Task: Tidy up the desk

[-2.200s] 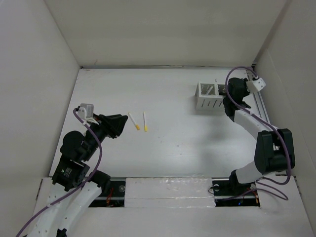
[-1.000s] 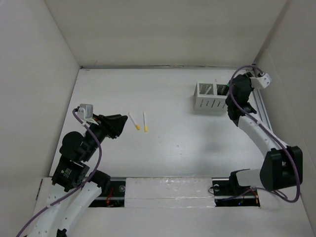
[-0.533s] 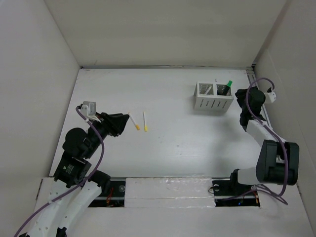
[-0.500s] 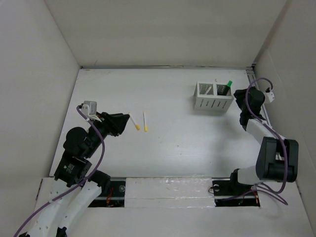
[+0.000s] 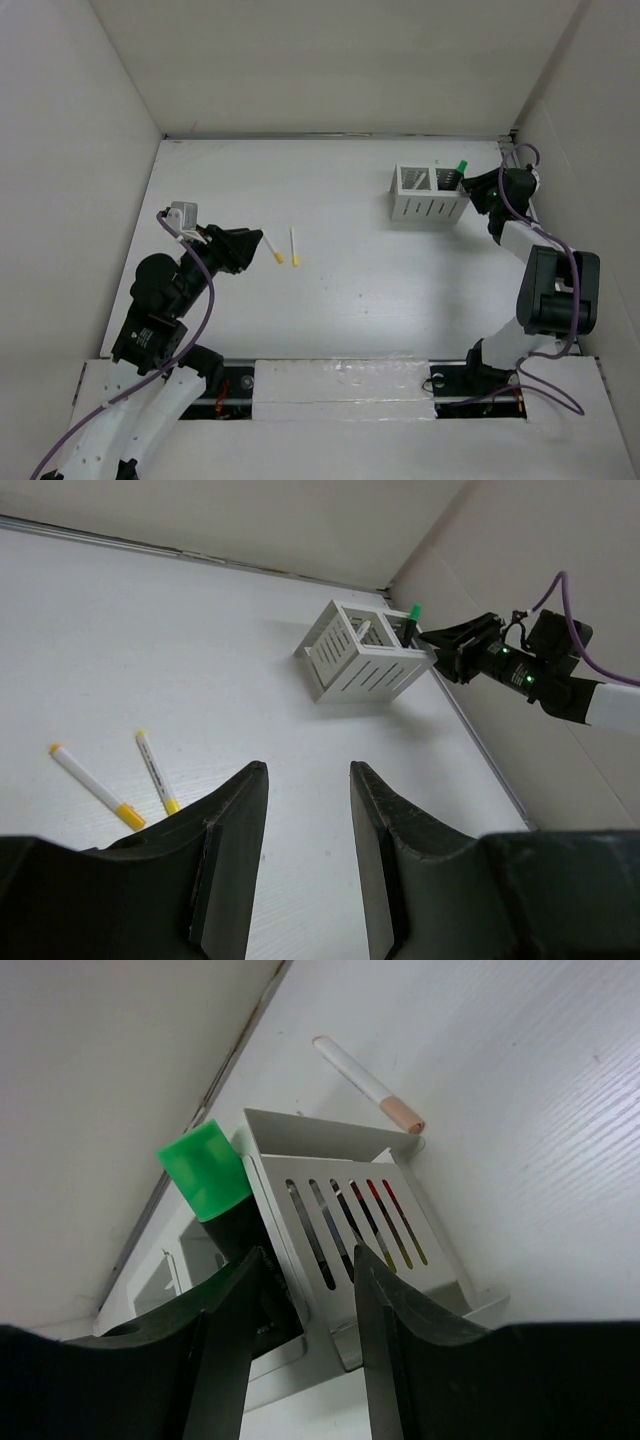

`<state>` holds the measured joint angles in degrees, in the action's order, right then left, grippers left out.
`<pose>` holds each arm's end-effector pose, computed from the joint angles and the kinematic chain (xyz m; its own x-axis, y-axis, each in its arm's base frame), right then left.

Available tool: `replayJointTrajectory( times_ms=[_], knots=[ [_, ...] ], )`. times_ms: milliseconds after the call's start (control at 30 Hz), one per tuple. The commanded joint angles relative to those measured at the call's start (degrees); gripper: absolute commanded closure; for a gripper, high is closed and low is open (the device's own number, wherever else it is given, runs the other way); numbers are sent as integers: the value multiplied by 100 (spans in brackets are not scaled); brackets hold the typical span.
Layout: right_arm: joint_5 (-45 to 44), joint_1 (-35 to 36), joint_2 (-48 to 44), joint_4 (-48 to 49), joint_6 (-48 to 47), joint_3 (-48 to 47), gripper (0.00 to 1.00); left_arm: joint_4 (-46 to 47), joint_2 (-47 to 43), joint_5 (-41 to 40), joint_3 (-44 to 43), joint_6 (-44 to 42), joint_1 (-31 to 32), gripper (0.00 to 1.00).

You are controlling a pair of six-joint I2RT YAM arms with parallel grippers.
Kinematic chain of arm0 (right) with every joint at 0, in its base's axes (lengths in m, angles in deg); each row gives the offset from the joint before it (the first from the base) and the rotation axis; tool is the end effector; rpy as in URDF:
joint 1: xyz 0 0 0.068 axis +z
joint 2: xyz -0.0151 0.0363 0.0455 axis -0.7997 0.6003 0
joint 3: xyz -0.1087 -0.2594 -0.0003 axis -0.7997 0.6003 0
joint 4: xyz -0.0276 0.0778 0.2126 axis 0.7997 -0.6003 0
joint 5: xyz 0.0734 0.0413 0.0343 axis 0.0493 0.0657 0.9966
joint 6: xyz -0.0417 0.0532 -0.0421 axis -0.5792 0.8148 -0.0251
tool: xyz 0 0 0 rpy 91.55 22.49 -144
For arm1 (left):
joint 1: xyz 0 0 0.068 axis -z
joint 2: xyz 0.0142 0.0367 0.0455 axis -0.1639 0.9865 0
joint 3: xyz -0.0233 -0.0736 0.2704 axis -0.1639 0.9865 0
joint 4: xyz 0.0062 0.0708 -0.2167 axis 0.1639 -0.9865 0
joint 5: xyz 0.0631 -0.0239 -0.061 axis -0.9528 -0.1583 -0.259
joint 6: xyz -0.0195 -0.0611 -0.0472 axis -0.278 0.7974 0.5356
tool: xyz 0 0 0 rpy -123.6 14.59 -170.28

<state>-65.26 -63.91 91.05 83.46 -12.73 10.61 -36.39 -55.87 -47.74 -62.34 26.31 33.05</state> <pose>0.3498 -0.0583 0.2432 -0.1859 0.8128 -0.5522 0.3427 0.5803 0.7388 0.0875 -0.0494 0.3712 -0.1427 -0.4244 -0.8942 0.5239 0.7341 -0.4320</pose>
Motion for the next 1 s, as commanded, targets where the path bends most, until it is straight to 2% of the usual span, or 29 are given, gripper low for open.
replayJointTrajectory(
  times_ms=[0,233,533,733,800,833,967],
  knots=[
    [673,26,157,-203,-45,-314,53,248,-99,74,-7,-70,-24,66],
    [489,324,-98,-387,-167,-129,57,257,-143,91,2,-62,-24,66],
    [146,1677,-168,-1301,-747,-393,58,266,-143,100,2,-53,-24,66],
    [5,2223,-396,-1670,-1011,-506,55,284,-152,118,-7,-53,-24,66],
    [-215,2223,-685,-1917,-1020,-525,51,284,-160,118,2,-53,-24,65],
    [-111,2006,-930,-1891,-1003,-499,44,275,-161,126,-7,-44,-24,66],
    [312,1513,-1372,-1751,-871,-472,40,292,-169,153,2,-35,-24,66]
  ],
)
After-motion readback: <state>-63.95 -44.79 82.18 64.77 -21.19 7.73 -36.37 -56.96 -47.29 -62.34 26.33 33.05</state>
